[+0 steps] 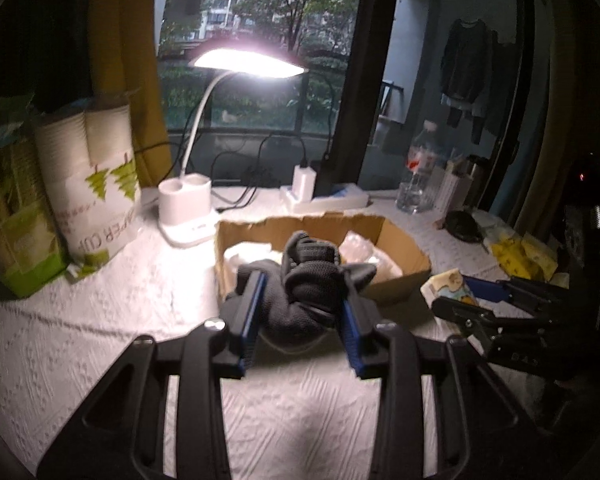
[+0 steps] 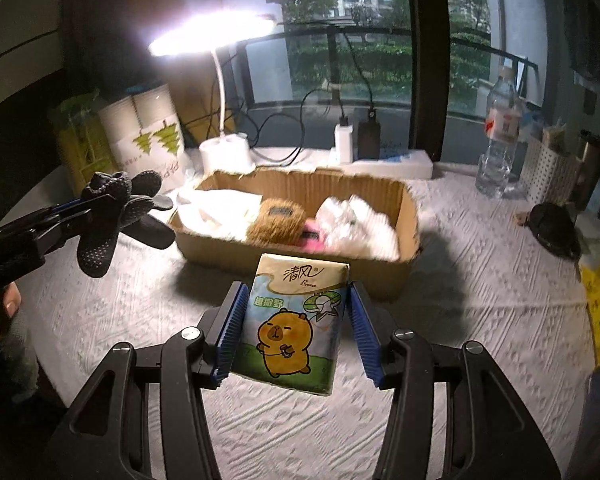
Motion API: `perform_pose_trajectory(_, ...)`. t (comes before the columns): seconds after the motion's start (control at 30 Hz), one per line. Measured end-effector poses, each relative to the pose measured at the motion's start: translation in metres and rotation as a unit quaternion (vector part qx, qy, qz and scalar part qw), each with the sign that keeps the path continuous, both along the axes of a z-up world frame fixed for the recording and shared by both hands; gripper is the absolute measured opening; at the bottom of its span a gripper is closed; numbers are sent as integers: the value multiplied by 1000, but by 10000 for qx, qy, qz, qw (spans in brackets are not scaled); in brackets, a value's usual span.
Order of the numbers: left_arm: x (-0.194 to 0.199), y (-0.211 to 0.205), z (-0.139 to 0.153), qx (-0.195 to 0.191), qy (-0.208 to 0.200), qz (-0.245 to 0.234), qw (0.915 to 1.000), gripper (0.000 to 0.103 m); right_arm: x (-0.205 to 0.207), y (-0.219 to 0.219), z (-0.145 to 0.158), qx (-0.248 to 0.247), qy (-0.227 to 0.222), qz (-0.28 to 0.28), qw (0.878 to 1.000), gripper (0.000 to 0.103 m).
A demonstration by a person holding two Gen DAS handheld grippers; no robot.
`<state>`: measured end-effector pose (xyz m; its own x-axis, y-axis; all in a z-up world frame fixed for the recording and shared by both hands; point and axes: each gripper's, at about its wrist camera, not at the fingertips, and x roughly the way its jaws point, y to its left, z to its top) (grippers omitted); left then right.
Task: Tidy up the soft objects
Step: 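Carry the socks and tissue pack over the cardboard box with both tools, then open both tools to drop the socks and tissue pack into the box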
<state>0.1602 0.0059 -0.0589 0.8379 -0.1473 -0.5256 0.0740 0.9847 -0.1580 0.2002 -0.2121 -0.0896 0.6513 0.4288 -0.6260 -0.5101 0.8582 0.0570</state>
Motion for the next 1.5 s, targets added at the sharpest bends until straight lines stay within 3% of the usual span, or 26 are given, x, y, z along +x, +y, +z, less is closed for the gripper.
perform_pose_trajectory(0.47,61,-16,-4,51,-259,-28,9996,37,68,-12,10,211,-310,-315,9988,54)
perform_pose_trajectory(0.7,97,-13,-31,-4,-68,16,10000,37,102,-10,-2,207,-230,-397,9987,54)
perform_pose_trajectory(1.07,124,-6,-60,-121,220,4,9997,38,127,-3,-25,117,6,-423,9990,54)
perform_pose_trajectory(1.23,128,-6,-64,-174,357,27,9992,45,130,-2,-29,64,52,-491,9988,57)
perform_pose_trajectory(1.3,126,-5,-62,-195,322,60,9993,54,130,-2,-27,74,39,-518,9986,64)
perform_pose_trajectory(1.37,125,-5,-59,-195,305,81,9993,56,129,-3,-25,79,34,-533,9985,65)
perform_pose_trajectory(1.5,115,-4,-49,-221,139,133,9996,73,122,-3,-18,68,-115,-584,9982,67)
